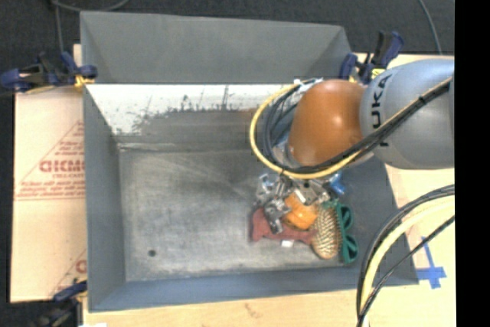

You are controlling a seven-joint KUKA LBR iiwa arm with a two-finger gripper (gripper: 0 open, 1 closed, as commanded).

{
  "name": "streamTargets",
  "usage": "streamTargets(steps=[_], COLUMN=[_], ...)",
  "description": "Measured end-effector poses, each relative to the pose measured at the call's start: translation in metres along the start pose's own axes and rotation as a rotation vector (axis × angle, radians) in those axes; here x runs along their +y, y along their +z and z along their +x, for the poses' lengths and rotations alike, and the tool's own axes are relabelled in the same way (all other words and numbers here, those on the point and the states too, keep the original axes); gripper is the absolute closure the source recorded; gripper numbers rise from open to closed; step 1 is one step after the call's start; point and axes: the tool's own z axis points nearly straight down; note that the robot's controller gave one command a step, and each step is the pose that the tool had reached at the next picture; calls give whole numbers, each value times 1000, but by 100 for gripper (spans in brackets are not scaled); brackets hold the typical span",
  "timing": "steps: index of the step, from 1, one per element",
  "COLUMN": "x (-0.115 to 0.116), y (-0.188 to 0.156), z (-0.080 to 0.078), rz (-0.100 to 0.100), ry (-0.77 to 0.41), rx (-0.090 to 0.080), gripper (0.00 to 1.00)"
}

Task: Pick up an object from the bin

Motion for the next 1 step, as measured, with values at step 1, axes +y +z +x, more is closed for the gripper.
streamTargets(steps=[1], x=[3], y=[-147], z=[48], rz=[8], ry=[106], rx=[-2], gripper=[100])
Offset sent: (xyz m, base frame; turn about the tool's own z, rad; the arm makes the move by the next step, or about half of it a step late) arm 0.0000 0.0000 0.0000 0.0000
